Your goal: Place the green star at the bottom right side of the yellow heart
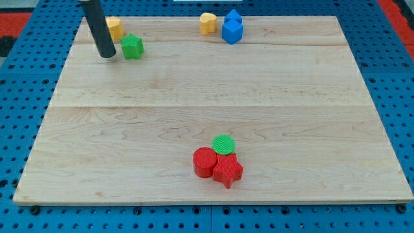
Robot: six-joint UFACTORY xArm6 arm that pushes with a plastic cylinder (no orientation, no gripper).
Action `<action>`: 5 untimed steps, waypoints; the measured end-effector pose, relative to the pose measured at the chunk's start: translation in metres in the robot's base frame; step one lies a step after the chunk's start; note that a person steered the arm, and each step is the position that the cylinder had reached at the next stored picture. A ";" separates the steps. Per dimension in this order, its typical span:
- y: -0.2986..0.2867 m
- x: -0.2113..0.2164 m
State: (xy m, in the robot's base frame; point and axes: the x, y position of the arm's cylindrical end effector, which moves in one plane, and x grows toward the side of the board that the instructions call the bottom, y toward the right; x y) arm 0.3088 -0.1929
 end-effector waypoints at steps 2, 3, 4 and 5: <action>0.050 -0.013; 0.038 -0.015; 0.035 -0.032; 0.068 -0.037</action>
State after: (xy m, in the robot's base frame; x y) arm 0.2716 -0.1248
